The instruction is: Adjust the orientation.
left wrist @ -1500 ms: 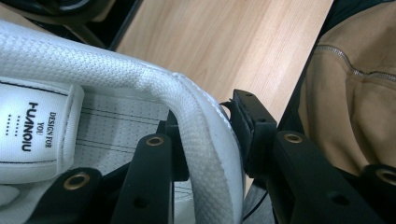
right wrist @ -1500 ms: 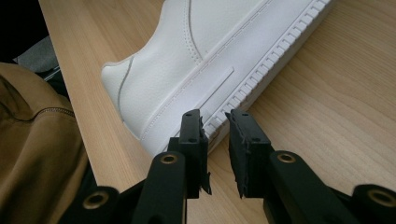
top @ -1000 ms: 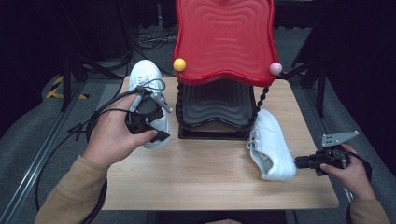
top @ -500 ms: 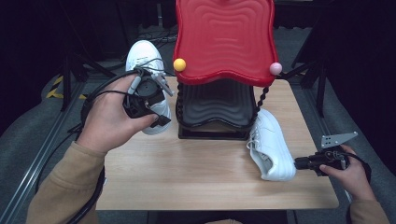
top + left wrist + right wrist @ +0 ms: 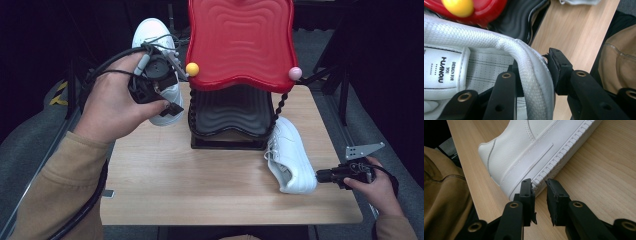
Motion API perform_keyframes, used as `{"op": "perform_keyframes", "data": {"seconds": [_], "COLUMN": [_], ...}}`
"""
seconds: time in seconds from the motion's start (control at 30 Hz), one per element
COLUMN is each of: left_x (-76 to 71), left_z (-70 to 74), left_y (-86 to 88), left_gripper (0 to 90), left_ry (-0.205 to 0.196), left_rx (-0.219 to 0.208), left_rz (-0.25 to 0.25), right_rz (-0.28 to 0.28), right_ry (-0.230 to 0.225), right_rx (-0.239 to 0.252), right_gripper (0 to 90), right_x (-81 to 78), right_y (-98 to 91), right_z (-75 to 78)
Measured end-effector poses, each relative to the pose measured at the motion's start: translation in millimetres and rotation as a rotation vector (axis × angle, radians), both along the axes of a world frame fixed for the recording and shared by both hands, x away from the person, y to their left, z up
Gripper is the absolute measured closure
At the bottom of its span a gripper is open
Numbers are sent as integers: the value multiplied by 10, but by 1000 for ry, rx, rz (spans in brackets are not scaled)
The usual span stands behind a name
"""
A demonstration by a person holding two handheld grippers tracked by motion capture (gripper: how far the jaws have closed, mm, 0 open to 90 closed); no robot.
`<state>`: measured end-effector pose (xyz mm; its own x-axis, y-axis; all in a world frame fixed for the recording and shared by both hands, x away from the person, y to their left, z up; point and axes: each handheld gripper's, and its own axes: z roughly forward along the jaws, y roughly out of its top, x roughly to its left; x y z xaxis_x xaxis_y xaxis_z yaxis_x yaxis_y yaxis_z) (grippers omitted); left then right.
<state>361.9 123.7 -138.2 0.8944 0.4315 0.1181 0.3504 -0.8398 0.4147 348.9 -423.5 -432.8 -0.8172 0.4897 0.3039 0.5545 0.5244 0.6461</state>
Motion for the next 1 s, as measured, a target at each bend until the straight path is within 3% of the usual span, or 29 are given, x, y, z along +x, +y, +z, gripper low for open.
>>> {"op": "perform_keyframes", "data": {"seconds": [0.17,0.33,0.67,1.0], "left_x": [50,88,264,484], "left_z": [209,339,466,496], "left_y": [-19,-134,-391,-677], "left_gripper": [692,692,690,689], "left_ry": [-12,-42,-70,-83], "left_rx": [-45,-21,-8,14], "left_rz": [-44,-58,-168,-209], "right_rz": [-4,-6,-14,-44], "right_ry": [-5,-6,-5,-20], "right_rx": [6,8,3,6], "right_gripper": [751,751,751,750], "right_x": [-30,-45,-112,-243], "right_y": [-23,-35,-60,-165], "right_z": [19,22,12,63]}}
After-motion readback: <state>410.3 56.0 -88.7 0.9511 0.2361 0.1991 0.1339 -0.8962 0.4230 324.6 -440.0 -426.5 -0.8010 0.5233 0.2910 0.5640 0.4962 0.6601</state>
